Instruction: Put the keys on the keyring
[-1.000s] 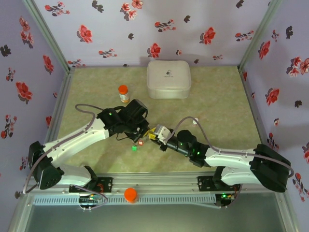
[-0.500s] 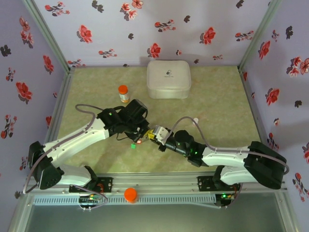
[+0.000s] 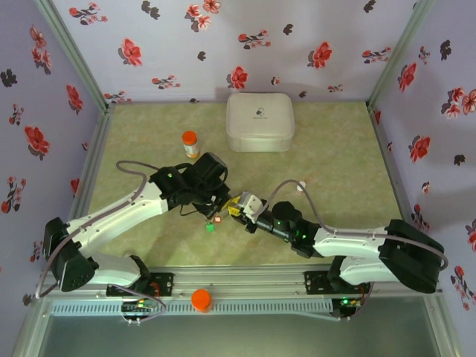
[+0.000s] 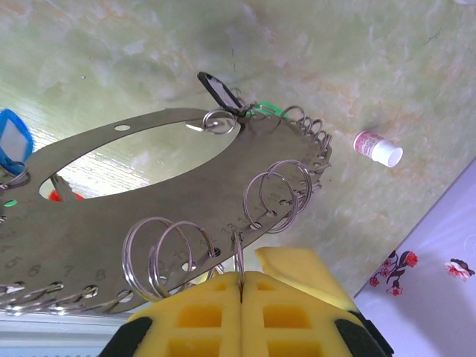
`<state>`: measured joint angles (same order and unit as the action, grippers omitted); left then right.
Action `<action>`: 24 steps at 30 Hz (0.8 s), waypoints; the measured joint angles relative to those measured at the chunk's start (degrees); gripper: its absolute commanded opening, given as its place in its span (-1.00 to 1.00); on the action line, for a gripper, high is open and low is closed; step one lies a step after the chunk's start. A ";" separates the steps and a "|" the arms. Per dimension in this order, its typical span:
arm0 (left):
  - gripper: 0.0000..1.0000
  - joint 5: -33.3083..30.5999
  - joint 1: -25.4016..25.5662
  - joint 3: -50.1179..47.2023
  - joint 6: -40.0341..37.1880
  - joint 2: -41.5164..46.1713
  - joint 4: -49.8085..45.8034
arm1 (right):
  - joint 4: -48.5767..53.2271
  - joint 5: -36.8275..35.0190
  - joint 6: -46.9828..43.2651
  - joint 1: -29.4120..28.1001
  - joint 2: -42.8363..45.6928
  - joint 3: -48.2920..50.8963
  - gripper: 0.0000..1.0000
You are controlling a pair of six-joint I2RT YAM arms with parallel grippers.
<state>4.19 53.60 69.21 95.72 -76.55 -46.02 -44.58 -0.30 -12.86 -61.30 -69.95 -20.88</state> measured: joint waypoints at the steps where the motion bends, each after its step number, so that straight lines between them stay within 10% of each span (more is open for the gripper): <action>1: -1.00 0.00 0.00 0.00 0.00 0.00 0.00 | -0.02 -0.04 0.00 0.00 -0.02 0.00 -0.51; 11: -1.00 -0.02 0.00 0.00 0.20 0.02 0.24 | -0.42 -0.66 -0.07 0.00 -1.20 0.00 -1.00; 24: -1.00 -0.50 -0.37 -0.50 0.42 0.02 1.01 | 2.67 -3.19 1.11 0.00 -3.13 -2.69 -0.82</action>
<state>3.68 53.23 68.71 96.14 -76.53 -45.01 -41.91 -3.49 -11.75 -61.30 -73.08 -23.57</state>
